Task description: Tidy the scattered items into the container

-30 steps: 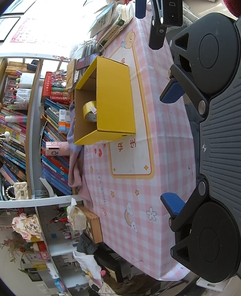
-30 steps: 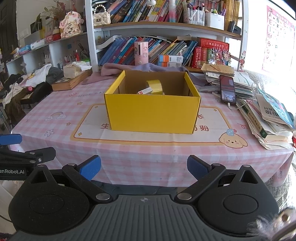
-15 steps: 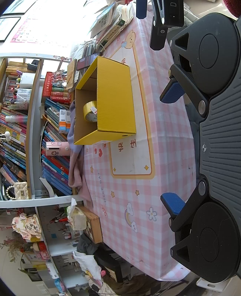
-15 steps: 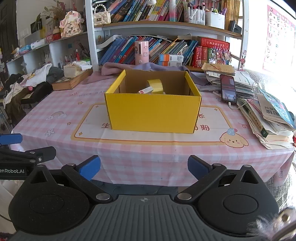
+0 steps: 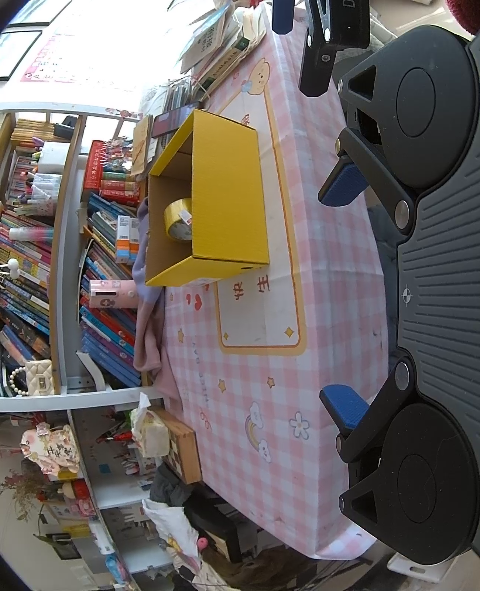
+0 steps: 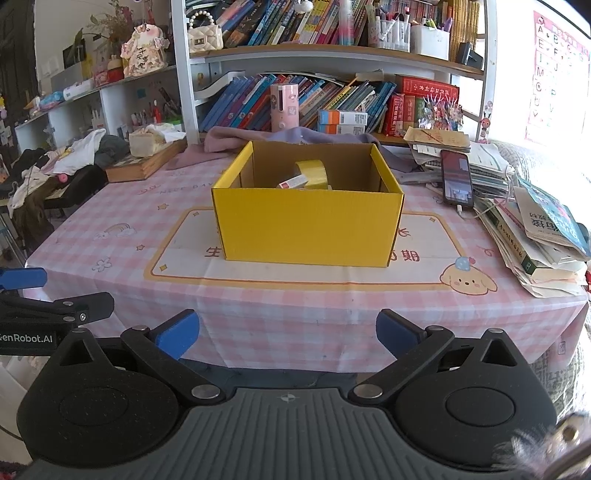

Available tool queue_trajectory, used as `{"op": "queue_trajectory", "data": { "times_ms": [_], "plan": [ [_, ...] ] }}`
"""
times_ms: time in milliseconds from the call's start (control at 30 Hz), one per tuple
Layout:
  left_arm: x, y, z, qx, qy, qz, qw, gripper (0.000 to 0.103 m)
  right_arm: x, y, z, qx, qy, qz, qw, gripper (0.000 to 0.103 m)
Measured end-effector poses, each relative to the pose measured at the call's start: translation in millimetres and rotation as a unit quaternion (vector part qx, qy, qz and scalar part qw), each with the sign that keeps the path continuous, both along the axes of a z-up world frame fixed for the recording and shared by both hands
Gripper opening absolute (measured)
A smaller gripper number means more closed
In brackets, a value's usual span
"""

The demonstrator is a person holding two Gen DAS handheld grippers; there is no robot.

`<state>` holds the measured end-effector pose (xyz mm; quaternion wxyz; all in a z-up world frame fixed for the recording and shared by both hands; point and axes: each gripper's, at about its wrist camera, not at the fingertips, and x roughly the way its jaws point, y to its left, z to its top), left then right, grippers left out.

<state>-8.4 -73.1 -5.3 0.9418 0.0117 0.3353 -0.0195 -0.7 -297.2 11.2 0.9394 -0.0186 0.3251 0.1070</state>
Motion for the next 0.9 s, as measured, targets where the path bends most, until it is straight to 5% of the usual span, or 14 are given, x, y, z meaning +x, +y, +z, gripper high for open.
{"op": "queue_trajectory", "data": {
  "times_ms": [900],
  "plan": [
    [-6.9,9.2,0.8,0.006,0.008,0.017,0.9998,0.103,1.0,9.5,-4.0,-0.006,0.011,0.025,1.0,0.103]
  ]
}}
